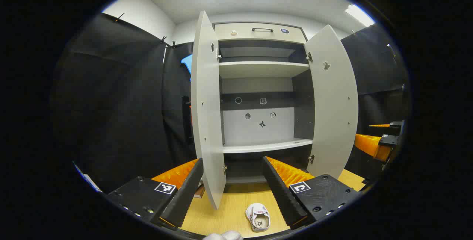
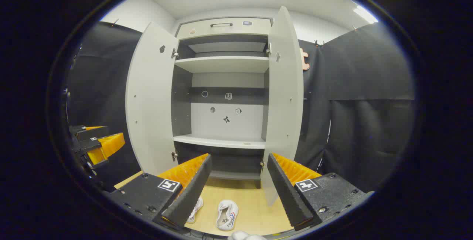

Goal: Grab one shoe with the right hand and put it into the shoe cabinet, grab the other shoe with the left hand and put it into the shoe cabinet; then close the right door with the right hand and the left door with the left hand.

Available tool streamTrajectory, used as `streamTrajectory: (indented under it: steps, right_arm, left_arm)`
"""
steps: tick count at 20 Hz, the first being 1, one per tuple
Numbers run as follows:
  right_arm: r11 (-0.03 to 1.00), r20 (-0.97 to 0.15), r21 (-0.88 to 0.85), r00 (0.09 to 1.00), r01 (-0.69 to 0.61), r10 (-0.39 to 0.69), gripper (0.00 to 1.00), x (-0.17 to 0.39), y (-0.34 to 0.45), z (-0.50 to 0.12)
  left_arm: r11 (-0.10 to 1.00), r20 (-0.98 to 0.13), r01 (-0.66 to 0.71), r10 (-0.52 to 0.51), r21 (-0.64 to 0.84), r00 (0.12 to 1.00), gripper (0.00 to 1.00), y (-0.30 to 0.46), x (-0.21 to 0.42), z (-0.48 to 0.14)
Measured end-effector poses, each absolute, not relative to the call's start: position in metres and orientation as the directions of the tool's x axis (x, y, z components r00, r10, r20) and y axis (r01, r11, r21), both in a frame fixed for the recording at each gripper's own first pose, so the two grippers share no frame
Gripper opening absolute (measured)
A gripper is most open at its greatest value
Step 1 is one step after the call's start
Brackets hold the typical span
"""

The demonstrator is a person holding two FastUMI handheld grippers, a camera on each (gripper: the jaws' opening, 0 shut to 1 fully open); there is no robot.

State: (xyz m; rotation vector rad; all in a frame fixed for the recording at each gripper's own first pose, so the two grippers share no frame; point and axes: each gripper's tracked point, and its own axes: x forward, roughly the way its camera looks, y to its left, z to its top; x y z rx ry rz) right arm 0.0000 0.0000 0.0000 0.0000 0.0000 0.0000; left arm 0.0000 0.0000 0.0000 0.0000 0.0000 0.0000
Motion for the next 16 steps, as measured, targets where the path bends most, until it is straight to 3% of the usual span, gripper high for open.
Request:
streamTrajectory:
  steps: [16]
  right_arm:
    - [1.0,-0.063,-0.018,0.998,0.006,-0.007,0.98,0.008,0.006,-0.028]
  left_arm:
    - [0.999,-0.016,-0.026,0.027,0.019,1.0,0.96,0.001,-0.002,-0.002]
